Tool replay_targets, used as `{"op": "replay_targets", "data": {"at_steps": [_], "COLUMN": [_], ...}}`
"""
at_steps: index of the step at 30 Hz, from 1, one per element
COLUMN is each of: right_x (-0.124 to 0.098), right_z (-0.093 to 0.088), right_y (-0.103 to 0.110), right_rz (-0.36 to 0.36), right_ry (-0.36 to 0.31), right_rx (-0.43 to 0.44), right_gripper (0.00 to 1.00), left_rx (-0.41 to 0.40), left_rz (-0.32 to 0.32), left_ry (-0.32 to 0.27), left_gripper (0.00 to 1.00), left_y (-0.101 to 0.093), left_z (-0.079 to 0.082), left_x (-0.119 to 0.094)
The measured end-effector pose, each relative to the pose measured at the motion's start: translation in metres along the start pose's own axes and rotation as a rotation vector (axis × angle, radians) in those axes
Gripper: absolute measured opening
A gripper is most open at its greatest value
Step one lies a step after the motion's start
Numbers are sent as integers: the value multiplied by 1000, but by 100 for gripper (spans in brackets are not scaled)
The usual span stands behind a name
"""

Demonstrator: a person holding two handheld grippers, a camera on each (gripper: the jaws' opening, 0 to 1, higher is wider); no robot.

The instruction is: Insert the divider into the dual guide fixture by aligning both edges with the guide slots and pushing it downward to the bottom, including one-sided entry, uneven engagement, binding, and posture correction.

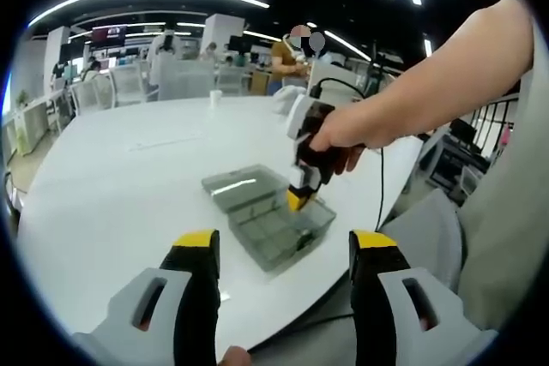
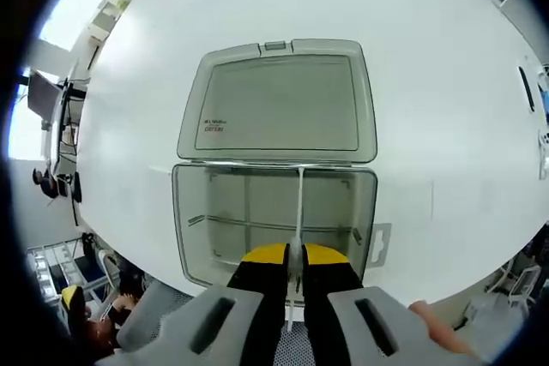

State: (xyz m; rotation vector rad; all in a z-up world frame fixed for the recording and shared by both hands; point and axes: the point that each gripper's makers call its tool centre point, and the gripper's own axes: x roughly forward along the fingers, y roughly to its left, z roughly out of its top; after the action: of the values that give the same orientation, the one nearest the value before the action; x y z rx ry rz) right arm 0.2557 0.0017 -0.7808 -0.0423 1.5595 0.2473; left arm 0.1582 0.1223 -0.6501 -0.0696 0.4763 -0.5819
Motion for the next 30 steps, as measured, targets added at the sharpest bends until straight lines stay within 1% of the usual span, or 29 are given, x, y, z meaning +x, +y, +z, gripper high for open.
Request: {"op": "replay_targets", "data": {"at_steps": [11, 14, 17, 26, 30], "right_x": [-1, -2, 0, 0, 2], "right_z": [-1, -1, 1, -3, -1], "right_y": [1, 1, -1, 2, 0], "right_rz": [0, -9, -8, -3, -8], "right_ry": [-1, 1, 0, 1, 0], "right_rx": [-17, -37, -27, -12, -21], "right_gripper": [0, 1, 0, 0, 0], "left_rx": [-2, -3, -3, -4, -6], "left_rz": [2, 4, 3, 4, 5], "left_ry": [-1, 0, -1, -2, -2], "left_gripper": [59, 59, 59, 59, 59], "left_y": [-1, 1, 1, 1, 1], "left_z": [2, 1, 0, 0, 0], "left_x": [-1, -1, 0, -2, -2]}}
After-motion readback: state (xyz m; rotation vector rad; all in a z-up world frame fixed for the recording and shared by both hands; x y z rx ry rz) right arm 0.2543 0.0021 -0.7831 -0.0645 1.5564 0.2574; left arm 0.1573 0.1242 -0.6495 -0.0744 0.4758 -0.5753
